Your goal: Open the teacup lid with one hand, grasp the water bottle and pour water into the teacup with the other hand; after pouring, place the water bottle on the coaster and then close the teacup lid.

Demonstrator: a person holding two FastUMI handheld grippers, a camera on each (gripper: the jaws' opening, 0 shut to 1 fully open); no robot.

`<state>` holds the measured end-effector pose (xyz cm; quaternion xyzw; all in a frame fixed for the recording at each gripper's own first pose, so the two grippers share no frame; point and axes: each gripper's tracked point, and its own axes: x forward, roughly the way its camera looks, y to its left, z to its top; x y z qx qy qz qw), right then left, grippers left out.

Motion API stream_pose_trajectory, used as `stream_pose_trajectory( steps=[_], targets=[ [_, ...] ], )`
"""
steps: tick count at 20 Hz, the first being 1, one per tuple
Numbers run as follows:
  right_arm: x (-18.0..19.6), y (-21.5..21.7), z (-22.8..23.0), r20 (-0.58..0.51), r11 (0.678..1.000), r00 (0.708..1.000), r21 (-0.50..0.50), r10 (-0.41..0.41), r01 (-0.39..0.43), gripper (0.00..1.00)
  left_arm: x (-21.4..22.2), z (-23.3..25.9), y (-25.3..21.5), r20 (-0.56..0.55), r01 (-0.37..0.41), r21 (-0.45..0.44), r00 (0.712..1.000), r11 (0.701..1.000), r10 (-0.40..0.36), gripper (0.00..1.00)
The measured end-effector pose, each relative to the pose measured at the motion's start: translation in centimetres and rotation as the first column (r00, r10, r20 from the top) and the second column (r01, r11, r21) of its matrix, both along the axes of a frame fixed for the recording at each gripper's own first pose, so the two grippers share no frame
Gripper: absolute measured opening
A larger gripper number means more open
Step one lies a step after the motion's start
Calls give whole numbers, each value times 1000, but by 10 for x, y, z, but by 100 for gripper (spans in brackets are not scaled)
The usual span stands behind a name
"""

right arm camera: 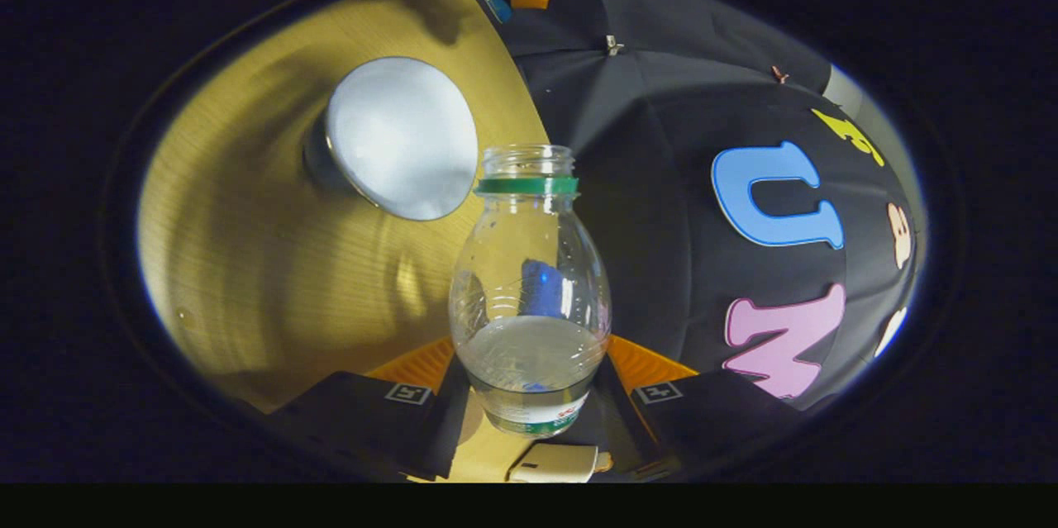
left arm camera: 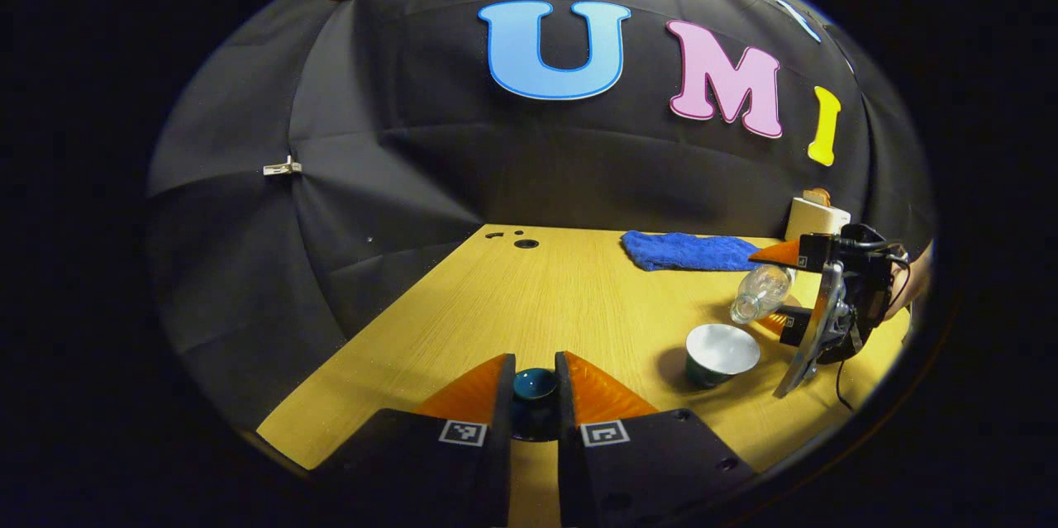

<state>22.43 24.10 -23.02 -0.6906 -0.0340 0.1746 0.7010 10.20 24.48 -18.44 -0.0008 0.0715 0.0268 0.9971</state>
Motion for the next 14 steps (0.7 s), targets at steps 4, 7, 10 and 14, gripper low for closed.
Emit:
stream_pose_trajectory(
  steps=[4, 7, 10, 14],
  targets=[
    [-1, 5, 1, 7, 999, 999, -29, 40, -40, 74, -2, -1, 6, -3, -16, -9, 1000, 1000, 16, 27],
    [-1, 12, 4, 2, 991, 995, -89, 104, -104, 70, -4, 1, 6, 0, -17, -10, 1000, 1000, 17, 27],
    [6, 15, 8, 6, 982, 989, -127, 145, -143, 74, -6, 1, 5, -1, -10, -9, 1000, 1000, 10, 27],
    [1, 19, 8, 13, 974, 985, -151, 171, -167, 74, -7, 1, 5, -2, -12, -11, 1000, 1000, 12, 27]
  ],
)
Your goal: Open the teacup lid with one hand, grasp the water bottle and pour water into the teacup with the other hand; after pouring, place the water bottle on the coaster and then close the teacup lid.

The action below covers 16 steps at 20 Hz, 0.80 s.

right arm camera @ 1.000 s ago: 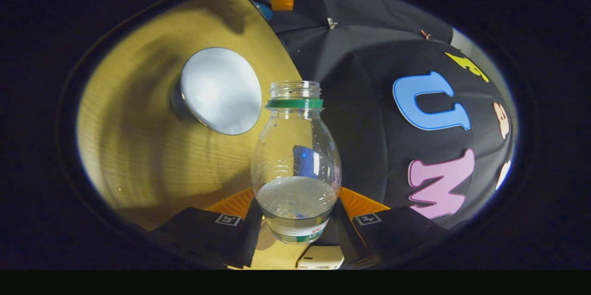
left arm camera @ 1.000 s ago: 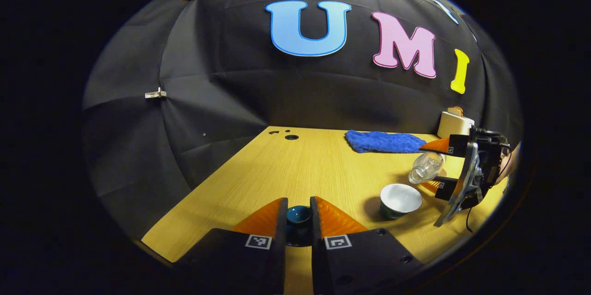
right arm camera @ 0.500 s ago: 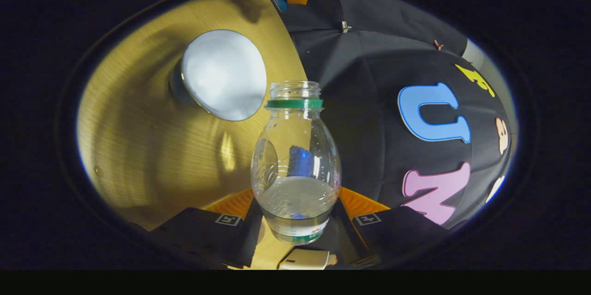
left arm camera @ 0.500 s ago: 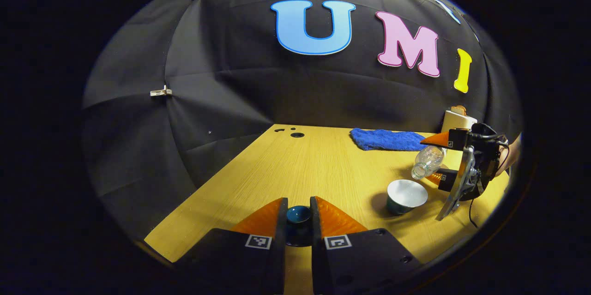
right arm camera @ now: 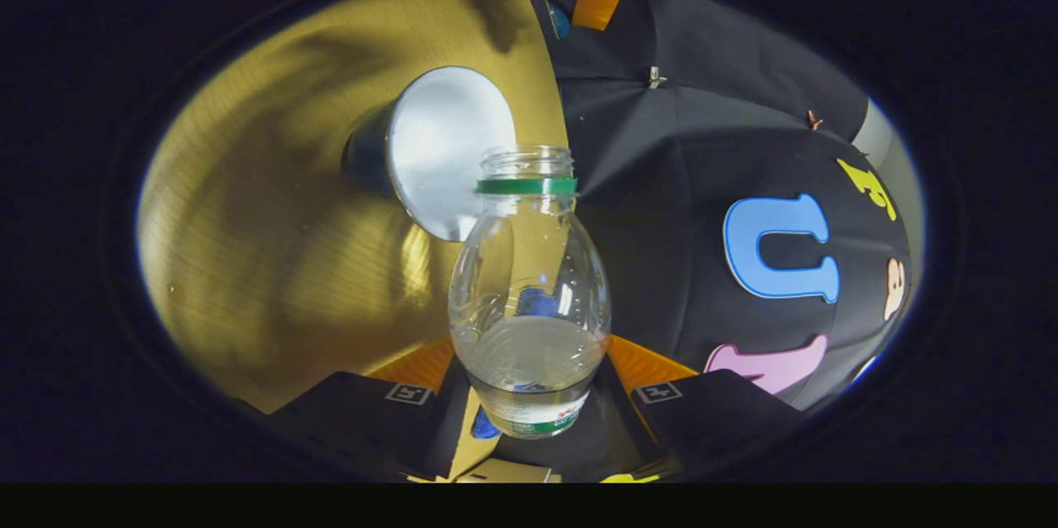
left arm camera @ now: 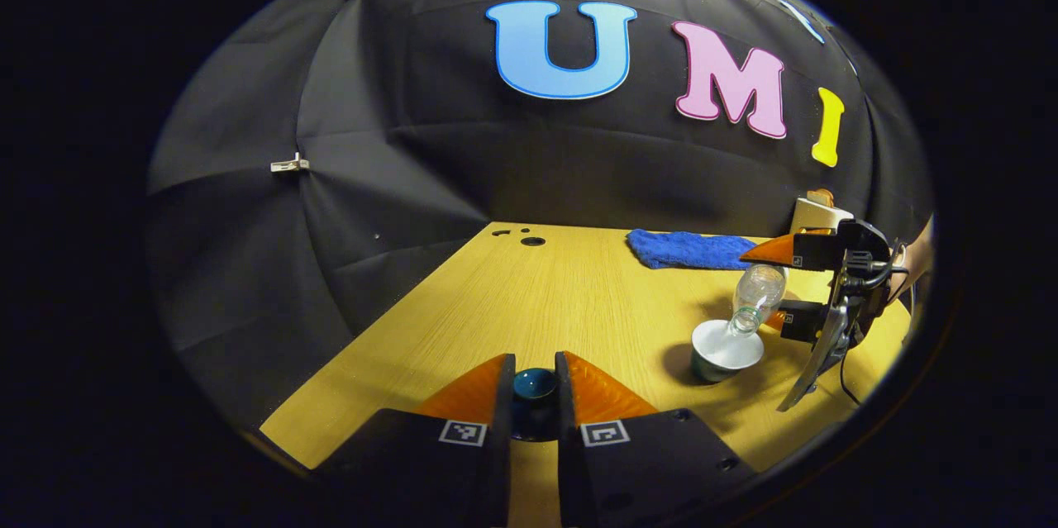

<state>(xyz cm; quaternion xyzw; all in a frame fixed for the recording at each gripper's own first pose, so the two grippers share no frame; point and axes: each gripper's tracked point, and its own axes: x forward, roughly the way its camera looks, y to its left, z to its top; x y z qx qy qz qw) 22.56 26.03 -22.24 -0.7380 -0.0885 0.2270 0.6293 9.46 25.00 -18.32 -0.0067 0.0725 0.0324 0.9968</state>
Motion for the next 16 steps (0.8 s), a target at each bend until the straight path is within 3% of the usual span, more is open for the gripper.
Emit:
stream_pose_trajectory(
  steps=[6, 7, 8, 14, 15, 16],
  targets=[
    [3, 0, 3, 24, 999, 1000, -34, 20, -19, 74, -4, 1, -3, 1, 0, 1, 1000, 1000, 0, 24],
    [4, -1, 4, 27, 999, 999, -39, 22, -21, 74, -5, 2, -2, 1, 1, 2, 1000, 1000, -1, 27],
    [4, 0, 5, 33, 999, 999, -45, 26, -24, 74, -7, 0, -2, 0, 0, 3, 1000, 1000, 0, 24],
    [9, 1, 9, 55, 995, 998, -90, 44, -39, 74, -12, -2, -3, -6, -1, 0, 1000, 1000, 1, 31],
    [9, 1, 9, 56, 995, 997, -92, 47, -42, 73, -14, -2, -4, -7, 0, 1, 1000, 1000, 0, 24],
    [9, 0, 7, 52, 995, 998, -93, 44, -39, 73, -14, -2, -5, -7, 1, 3, 1000, 1000, -1, 23]
  ],
)
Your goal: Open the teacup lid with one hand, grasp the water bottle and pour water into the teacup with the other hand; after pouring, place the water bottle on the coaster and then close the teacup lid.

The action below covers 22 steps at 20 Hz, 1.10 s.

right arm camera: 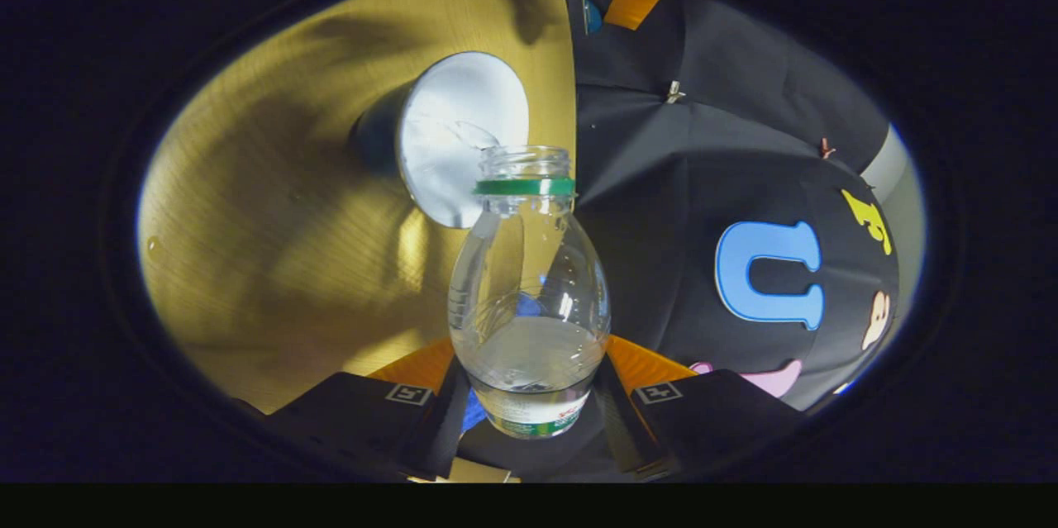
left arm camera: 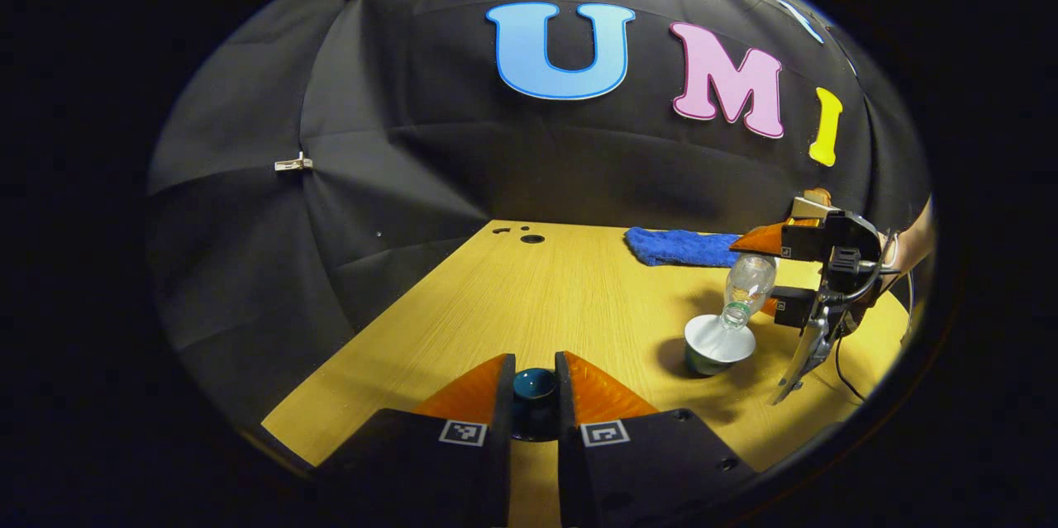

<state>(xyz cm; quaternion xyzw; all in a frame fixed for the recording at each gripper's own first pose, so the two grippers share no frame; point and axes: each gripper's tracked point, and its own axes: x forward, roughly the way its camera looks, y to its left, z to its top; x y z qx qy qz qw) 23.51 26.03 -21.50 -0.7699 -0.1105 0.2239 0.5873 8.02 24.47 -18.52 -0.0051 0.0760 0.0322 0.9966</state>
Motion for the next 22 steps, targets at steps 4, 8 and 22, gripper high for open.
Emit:
stream_pose_trajectory(
  steps=[4, 8, 22],
  targets=[
    [2, 1, 4, 16, 1000, 1000, -28, 12, -12, 74, -2, -2, 0, -4, 1, 12, 1000, 1000, -1, 27],
    [5, 0, 4, 15, 998, 1000, -53, 22, -21, 74, -5, -3, 2, -6, -4, 10, 1000, 1000, 4, 27],
    [6, 11, 15, 60, 987, 993, -134, 100, -92, 74, -10, 2, -4, -3, 11, 17, 1000, 1000, -11, 27]
  ],
)
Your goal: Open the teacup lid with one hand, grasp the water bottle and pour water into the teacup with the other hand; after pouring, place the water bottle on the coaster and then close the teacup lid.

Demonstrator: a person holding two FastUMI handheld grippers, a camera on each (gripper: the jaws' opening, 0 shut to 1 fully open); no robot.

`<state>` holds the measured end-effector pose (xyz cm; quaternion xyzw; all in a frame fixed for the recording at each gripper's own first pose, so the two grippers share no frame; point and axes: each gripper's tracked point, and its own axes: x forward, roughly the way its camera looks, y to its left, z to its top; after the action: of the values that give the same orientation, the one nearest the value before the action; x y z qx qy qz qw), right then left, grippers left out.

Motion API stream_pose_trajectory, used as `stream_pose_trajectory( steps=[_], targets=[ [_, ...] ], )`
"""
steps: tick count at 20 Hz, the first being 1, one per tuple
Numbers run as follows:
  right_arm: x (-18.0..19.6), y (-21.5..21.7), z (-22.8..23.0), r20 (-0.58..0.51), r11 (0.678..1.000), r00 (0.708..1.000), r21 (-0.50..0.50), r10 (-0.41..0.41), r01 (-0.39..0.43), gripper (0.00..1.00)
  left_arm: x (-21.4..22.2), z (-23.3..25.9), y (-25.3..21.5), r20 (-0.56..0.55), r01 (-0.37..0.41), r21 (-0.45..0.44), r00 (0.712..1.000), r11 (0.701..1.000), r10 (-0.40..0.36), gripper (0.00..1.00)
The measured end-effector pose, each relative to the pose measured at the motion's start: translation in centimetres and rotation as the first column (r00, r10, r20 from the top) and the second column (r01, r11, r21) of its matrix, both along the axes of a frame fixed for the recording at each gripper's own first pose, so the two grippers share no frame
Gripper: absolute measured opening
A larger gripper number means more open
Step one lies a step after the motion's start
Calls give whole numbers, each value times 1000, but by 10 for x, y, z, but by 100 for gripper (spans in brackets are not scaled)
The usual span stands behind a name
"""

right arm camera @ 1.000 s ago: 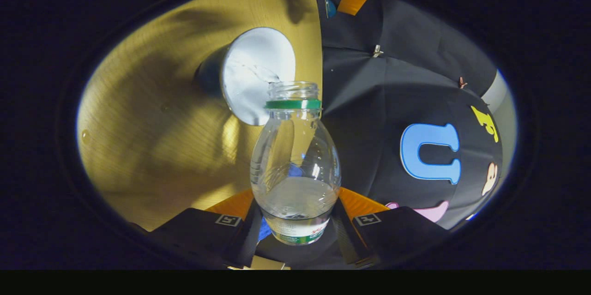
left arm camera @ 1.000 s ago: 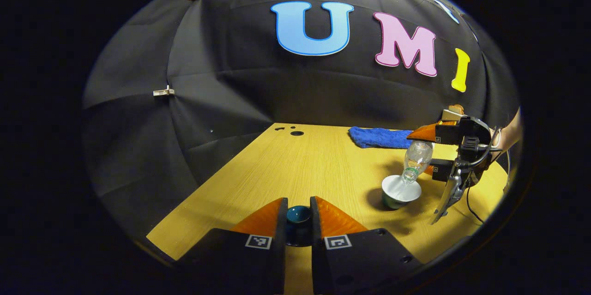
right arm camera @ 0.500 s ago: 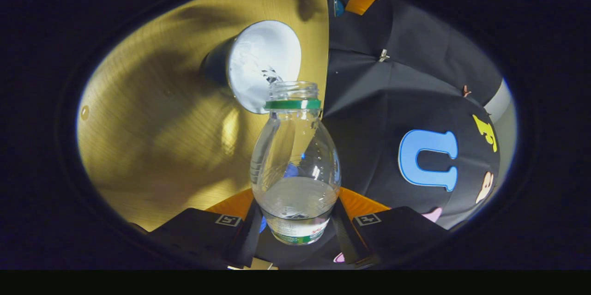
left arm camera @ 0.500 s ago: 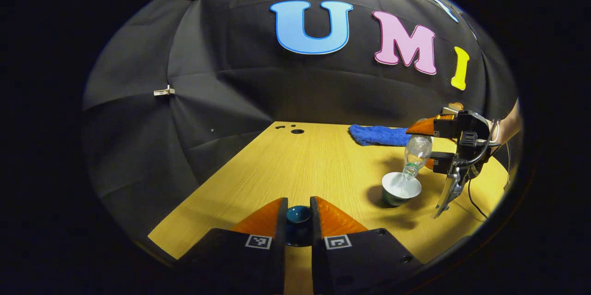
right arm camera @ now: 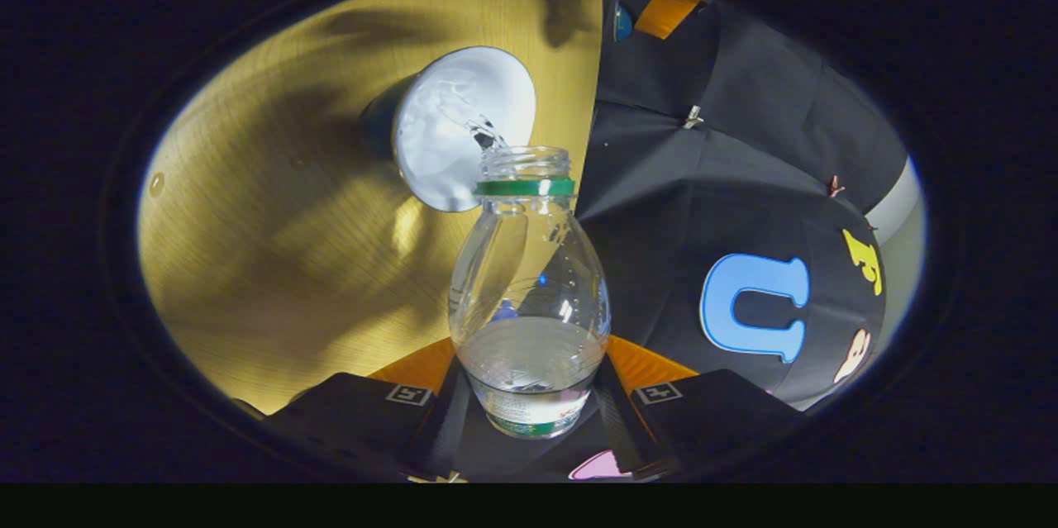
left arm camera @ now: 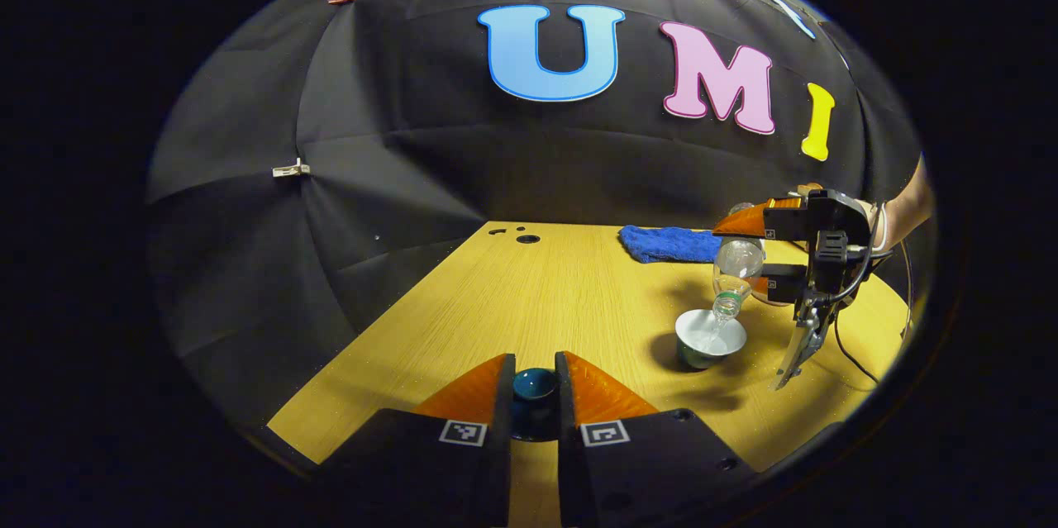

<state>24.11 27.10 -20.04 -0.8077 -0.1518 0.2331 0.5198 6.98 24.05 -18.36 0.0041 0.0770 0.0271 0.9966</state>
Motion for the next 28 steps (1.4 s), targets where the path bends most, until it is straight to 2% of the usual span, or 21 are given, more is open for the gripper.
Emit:
stream_pose_trajectory(
  steps=[3, 4, 5, 9, 10, 11, 13, 14, 16, 17, 18, 20, 22, 23, 24, 28],
  targets=[
    [1, 1, 2, 20, 1000, 1000, -21, 5, -4, 74, -3, -2, -3, -5, 1, -5, 1000, 1000, -1, 27],
    [0, 2, 3, 24, 1000, 1000, -28, 8, -8, 77, -4, -2, -4, -4, 4, -5, 1000, 1000, -4, 27],
    [0, 3, 4, 25, 999, 1000, -36, 12, -11, 73, -5, -2, -4, -3, 4, -3, 1000, 1000, -4, 27],
    [1, 6, 8, 34, 997, 998, -66, 51, -49, 73, -6, -1, -2, -3, -6, -5, 1000, 1000, 6, 27],
    [1, 5, 9, 38, 995, 998, -79, 59, -56, 73, -7, -1, -1, -2, -12, -10, 1000, 1000, 12, 24],
    [0, 5, 9, 37, 995, 997, -87, 61, -58, 73, -8, 0, 0, -2, -17, -16, 1000, 1000, 17, 27],
    [4, 8, 11, 45, 992, 997, -105, 70, -65, 74, -10, 0, 1, -1, -24, -24, 1000, 999, 24, 27],
    [5, 8, 12, 51, 991, 996, -115, 76, -70, 74, -10, -1, 2, -2, -25, -24, 1000, 999, 25, 24],
    [6, 9, 12, 53, 989, 995, -128, 83, -76, 74, -11, -2, 3, -4, -26, -19, 1000, 999, 26, 27],
    [7, 9, 13, 55, 987, 995, -138, 86, -77, 77, -12, -1, 4, -5, -28, -17, 1000, 999, 28, 27],
    [8, 10, 14, 59, 986, 994, -148, 88, -78, 74, -12, -2, 5, -6, -28, -16, 1000, 999, 28, 27],
    [8, 11, 15, 60, 984, 994, -159, 87, -77, 73, -14, -4, 6, -11, -33, -22, 999, 999, 32, 24],
    [6, 12, 15, 62, 982, 993, -169, 96, -84, 74, -16, -4, 6, -13, -40, -30, 999, 999, 39, 27],
    [6, 12, 15, 60, 981, 993, -171, 100, -88, 74, -17, -4, 6, -13, -43, -33, 999, 999, 42, 23],
    [6, 12, 15, 62, 980, 992, -177, 106, -93, 73, -18, -4, 5, -13, -45, -35, 999, 998, 44, 27],
    [8, 13, 17, 66, 975, 990, -192, 125, -111, 74, -21, -1, -1, -7, -43, -29, 999, 999, 43, 27]
  ],
)
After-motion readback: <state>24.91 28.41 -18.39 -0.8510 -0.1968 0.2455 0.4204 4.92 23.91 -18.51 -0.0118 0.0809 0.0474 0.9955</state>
